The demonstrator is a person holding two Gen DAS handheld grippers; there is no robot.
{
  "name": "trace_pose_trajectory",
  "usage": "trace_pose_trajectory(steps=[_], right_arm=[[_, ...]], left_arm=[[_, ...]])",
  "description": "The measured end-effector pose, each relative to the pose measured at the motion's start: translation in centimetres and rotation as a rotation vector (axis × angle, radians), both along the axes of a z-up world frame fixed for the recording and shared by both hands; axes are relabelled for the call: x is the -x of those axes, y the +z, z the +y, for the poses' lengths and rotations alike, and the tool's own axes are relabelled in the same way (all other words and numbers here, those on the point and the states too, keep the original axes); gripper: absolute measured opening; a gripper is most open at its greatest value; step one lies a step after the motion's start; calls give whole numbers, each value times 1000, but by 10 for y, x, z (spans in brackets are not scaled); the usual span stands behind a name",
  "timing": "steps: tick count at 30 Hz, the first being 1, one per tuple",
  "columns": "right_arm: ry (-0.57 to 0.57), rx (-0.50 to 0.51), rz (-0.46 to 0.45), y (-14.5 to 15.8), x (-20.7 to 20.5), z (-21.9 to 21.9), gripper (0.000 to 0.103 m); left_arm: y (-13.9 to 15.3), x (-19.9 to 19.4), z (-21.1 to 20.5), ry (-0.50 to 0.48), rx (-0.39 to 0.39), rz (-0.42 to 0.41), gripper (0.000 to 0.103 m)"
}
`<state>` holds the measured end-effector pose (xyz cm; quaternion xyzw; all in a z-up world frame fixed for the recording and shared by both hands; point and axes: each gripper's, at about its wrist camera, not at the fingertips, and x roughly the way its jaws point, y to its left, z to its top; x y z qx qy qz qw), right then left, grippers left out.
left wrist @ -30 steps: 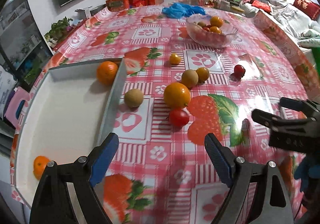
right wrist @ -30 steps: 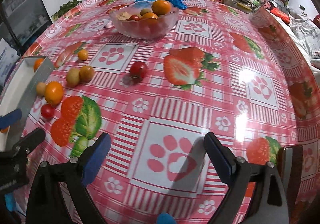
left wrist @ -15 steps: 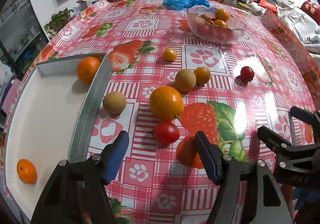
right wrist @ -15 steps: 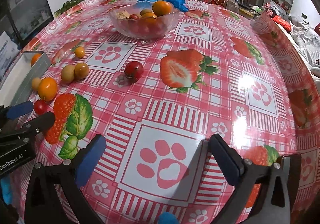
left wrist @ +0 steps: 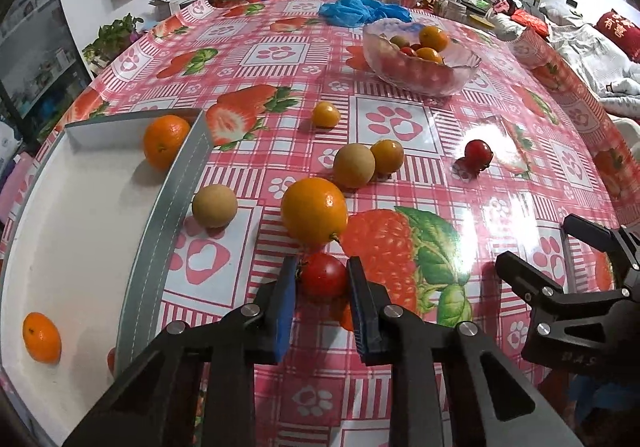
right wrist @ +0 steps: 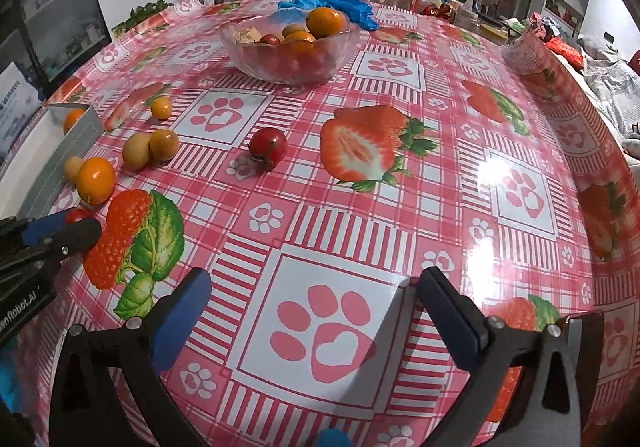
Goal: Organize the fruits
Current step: 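Return the left tool to the table and grasp a red cherry tomato, then grasp another red cherry tomato with the right tool while the left tool holds its tomato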
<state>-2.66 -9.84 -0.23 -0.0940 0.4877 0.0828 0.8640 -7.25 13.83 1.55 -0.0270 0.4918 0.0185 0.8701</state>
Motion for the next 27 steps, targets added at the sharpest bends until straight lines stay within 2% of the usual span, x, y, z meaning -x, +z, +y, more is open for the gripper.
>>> trace_pose_trajectory(steps=[8, 13, 15, 16, 17, 18, 19, 20, 23, 27], right_arm=[[11, 10, 2, -1, -28, 18, 103], [30, 29, -33, -2, -50, 40, 100], [47, 4, -42, 0, -57, 47, 85], [48, 0, -44, 1, -59, 50, 81], [50, -5, -47, 2, -60, 52, 70], [56, -10, -53, 3, -61, 54, 55], [60, -17, -59, 4, -60, 56, 45], [63, -30, -57, 5, -60, 56, 23], [68, -147, -16, 7, -54, 46, 23], [71, -210, 17, 9, -35, 32, 23]], left_arm=[[0, 6, 0, -15, -11, -12, 26], [-1, 11, 6, -11, -2, -13, 26], [-1, 13, 8, -8, 6, -13, 26], [-1, 13, 8, -7, 8, -14, 26], [-1, 13, 9, -6, 11, -14, 26], [-1, 13, 9, -7, 13, -15, 26], [-2, 13, 9, -7, 14, -15, 26], [-2, 14, 9, -7, 12, -15, 26], [-1, 14, 10, -12, 13, -16, 26], [0, 17, 16, -2, 36, -13, 26]])
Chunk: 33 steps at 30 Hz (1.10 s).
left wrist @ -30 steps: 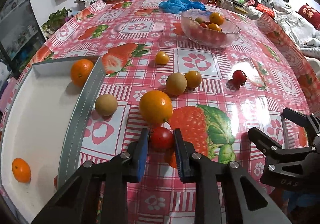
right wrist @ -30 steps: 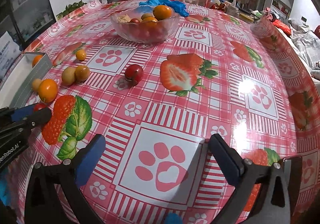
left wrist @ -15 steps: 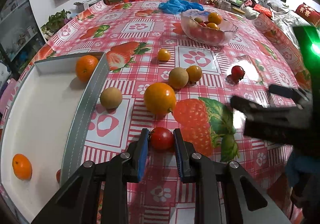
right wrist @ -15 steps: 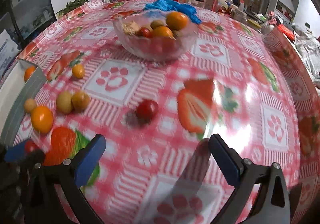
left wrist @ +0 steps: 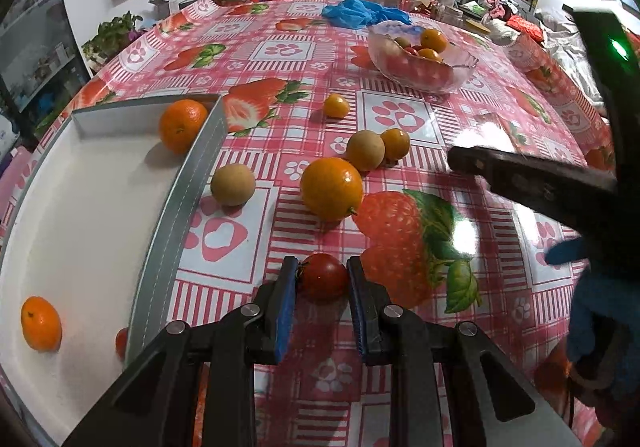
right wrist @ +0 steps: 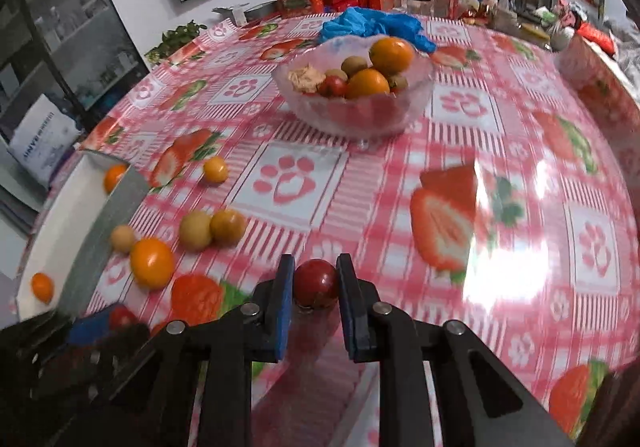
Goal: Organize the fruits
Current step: 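Grasp another red cherry tomato with the right tool while the left tool holds its tomato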
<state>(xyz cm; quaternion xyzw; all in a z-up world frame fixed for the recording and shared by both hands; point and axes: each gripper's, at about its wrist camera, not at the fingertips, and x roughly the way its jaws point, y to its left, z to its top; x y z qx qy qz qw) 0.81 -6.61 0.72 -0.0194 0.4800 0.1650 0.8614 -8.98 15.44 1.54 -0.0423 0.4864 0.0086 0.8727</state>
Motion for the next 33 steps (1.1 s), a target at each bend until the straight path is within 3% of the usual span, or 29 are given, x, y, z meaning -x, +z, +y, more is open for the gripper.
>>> trace_pose_trajectory(steps=[14, 33], right_arm=[[17, -62, 4, 20, 56, -18, 23], [52, -68, -3, 38, 70, 7, 23]], left_arm=[[18, 29, 3, 3, -2, -37, 26], [41, 47, 31, 42, 13, -99, 26]])
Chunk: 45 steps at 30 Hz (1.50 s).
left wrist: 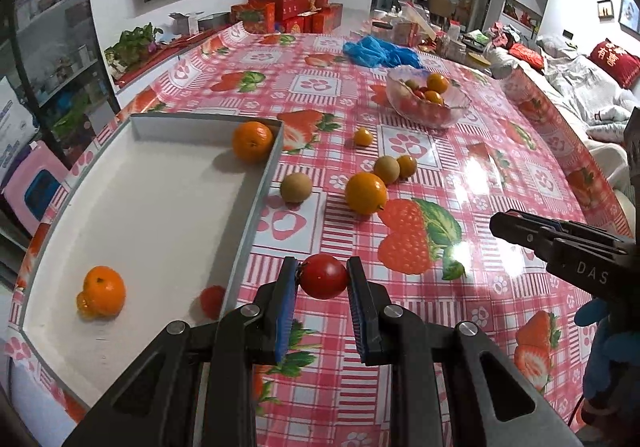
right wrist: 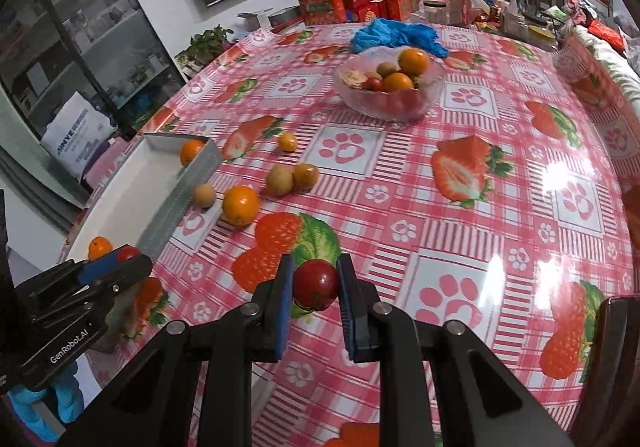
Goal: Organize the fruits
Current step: 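Grasp another red cherry tomato with the right tool while the left tool holds its tomato, then carry both red tomatoes over the white tray and open the left tool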
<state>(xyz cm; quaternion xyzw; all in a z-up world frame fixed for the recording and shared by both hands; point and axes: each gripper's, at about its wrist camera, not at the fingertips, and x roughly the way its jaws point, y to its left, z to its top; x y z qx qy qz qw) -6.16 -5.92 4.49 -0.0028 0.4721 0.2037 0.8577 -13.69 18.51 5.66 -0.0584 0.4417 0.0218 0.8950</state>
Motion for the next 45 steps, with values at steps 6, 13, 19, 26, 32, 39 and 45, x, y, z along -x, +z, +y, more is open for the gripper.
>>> trace_pose_trajectory(steps=[6, 13, 19, 26, 32, 39, 45], right_arm=[[33, 3, 0, 5, 1, 22, 23], [89, 10, -9, 13, 3, 55, 23], [147, 16, -15, 17, 4, 91, 23], [215, 32, -20, 19, 7, 134, 23], [252, 31, 1, 13, 7, 164, 23], [291, 42, 32, 0, 7, 193, 23], [303, 47, 62, -10, 4, 207, 23]], left_arm=[[7, 6, 13, 24, -5, -32, 26], [15, 12, 36, 58, -10, -62, 26], [15, 15, 63, 107, -8, -74, 26], [8, 21, 92, 153, -48, -73, 26], [3, 24, 112, 181, -56, -65, 26], [-8, 28, 130, 215, -62, -50, 26], [-14, 28, 139, 232, -52, -37, 26]])
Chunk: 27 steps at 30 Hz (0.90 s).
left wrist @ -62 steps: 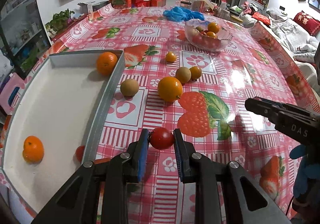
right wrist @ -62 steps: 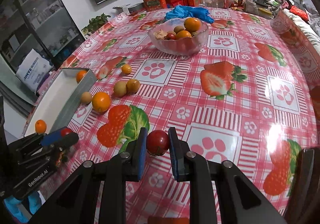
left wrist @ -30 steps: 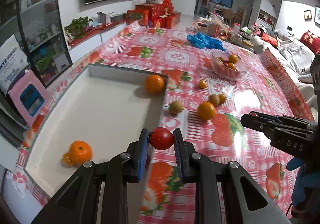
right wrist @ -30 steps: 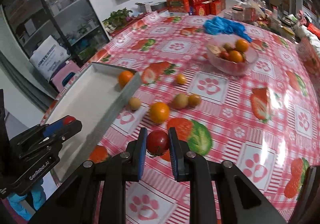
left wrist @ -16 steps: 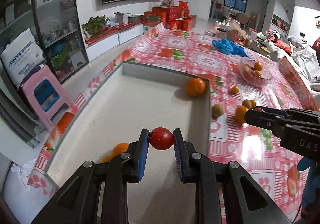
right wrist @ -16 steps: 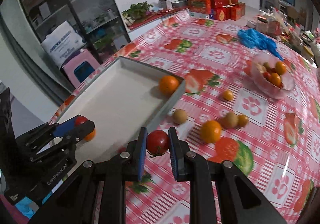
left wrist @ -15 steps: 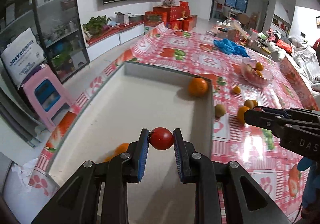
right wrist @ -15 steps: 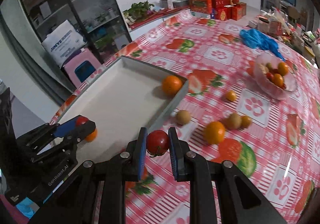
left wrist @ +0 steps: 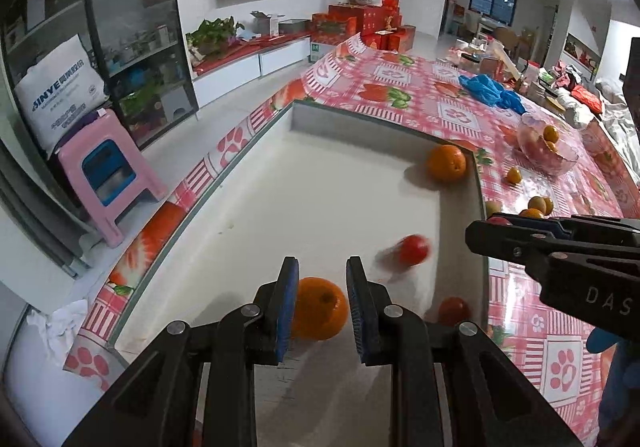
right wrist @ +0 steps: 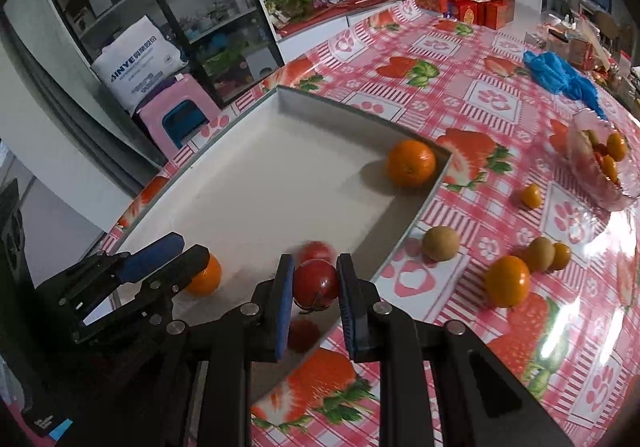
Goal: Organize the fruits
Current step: 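Carry both red tomatoes over the white tray and open the left tool, then open the right tool to drop its red tomato into the tray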
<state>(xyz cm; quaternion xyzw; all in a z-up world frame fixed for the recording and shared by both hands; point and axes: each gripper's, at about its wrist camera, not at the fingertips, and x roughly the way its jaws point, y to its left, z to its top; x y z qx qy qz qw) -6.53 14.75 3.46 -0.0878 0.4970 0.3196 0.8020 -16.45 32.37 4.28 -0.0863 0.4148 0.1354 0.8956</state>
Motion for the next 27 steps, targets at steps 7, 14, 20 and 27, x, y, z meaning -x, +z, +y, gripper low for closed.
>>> trace_pose_trajectory(steps=[7, 14, 20, 27], right_arm=[[2, 22, 27, -11, -1, 6, 25], [11, 24, 37, -11, -2, 10, 45], [-7, 15, 6, 2, -2, 6, 83], [-144, 18, -76, 27, -31, -42, 93]], left_arm=[[-6, -1, 0, 10, -7, 13, 26], [-9, 0, 3, 19, -8, 25, 87], [-5, 4, 1, 34, -37, 3, 89], [-3, 1, -2, 35, -26, 9, 89]])
